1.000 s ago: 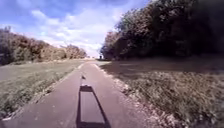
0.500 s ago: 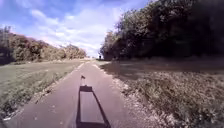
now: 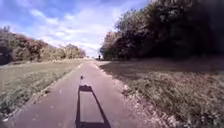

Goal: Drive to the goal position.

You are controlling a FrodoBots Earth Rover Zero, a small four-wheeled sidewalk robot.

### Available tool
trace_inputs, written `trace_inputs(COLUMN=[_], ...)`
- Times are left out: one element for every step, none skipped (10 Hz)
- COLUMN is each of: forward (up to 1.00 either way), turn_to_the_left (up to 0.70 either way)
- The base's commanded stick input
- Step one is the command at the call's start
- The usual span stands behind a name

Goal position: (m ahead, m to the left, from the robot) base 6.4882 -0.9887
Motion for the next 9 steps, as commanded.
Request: trace_inputs(forward=[0.70,0.70,0.70,0.70,0.70,0.70,0.70,0.70,0.70], turn_to_the_left=[0.00,0.00,0.00,0.00,0.00,0.00,0.00,0.00,0.00])
